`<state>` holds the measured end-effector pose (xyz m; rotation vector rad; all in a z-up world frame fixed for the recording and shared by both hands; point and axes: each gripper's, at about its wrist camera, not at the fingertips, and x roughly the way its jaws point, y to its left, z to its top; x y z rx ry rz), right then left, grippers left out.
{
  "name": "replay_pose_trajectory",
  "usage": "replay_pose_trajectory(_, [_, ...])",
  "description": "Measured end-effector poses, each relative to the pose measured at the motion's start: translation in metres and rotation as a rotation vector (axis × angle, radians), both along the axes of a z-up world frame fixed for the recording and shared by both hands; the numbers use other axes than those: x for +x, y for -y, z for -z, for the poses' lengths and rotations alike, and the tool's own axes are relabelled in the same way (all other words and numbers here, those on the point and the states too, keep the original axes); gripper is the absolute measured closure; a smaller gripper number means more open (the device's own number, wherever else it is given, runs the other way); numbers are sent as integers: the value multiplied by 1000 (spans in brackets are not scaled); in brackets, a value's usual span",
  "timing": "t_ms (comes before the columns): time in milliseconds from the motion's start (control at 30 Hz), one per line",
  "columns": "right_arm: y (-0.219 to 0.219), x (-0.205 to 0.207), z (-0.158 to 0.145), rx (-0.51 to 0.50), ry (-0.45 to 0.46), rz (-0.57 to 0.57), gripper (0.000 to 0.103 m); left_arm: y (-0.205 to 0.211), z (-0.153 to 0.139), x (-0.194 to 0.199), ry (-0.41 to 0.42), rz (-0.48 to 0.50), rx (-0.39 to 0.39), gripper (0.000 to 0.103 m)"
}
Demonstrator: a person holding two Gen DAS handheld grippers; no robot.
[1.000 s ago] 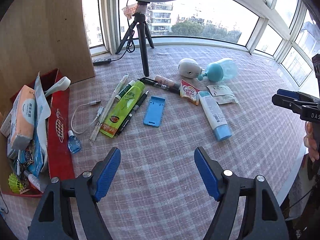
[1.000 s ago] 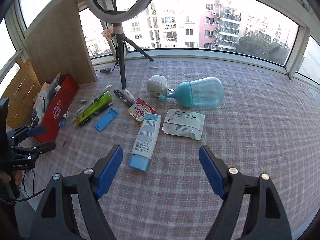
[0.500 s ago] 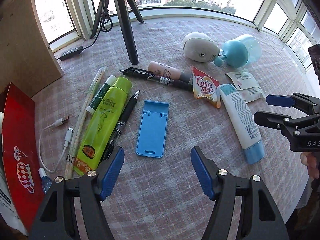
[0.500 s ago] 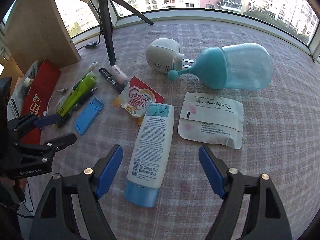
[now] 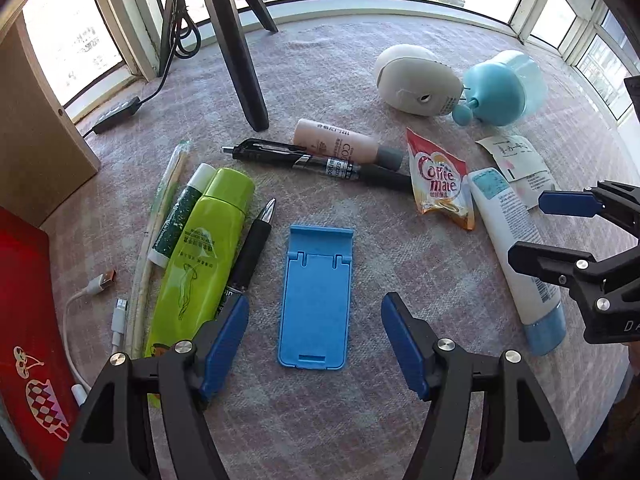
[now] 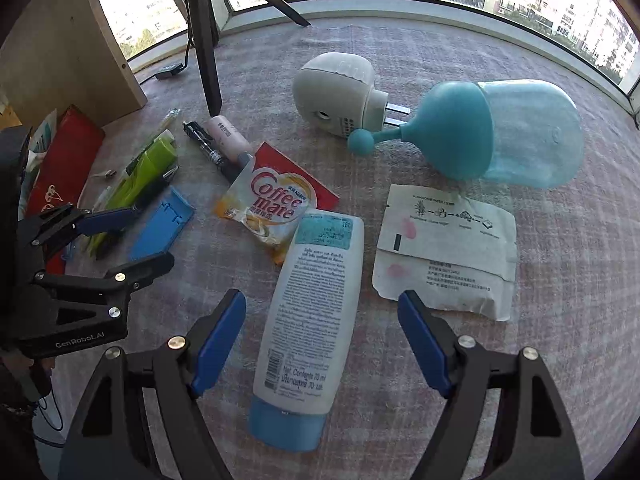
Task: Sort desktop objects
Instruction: 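Grasp the white lotion tube with the right gripper while the left grasps the blue phone stand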
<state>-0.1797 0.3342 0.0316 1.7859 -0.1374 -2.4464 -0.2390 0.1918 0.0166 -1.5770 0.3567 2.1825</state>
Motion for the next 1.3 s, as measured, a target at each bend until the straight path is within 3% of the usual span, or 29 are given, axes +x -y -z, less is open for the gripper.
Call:
replay_pose_trajectory(333, [12, -11, 19, 37, 38, -5, 24, -7, 8, 1, -23, 42, -15, 36])
replay_pose_trajectory(467, [21, -8, 19, 117, 26, -23, 28, -8, 7, 6, -48, 58, -4, 54])
replay_pose_trajectory(567, [23, -5, 16, 145, 15, -33, 47, -8, 8, 8, -53, 62, 1, 65])
replay_pose_trajectory(600, [22, -5, 14, 139, 18, -33, 51, -7, 8, 8, -53, 60, 2, 68])
replay_pose_trajectory(800, [15, -5, 8, 96, 22, -8, 52, -4, 8, 12, -41, 76, 7, 69])
replay_pose_trajectory(933, [4, -1, 1, 11, 30, 26, 55, 1, 5, 16, -30, 62, 28, 69])
replay_pose_trajectory(1300, [-22, 37, -41, -108, -88, 63, 56, 13, -31, 39, -90, 28, 86, 69])
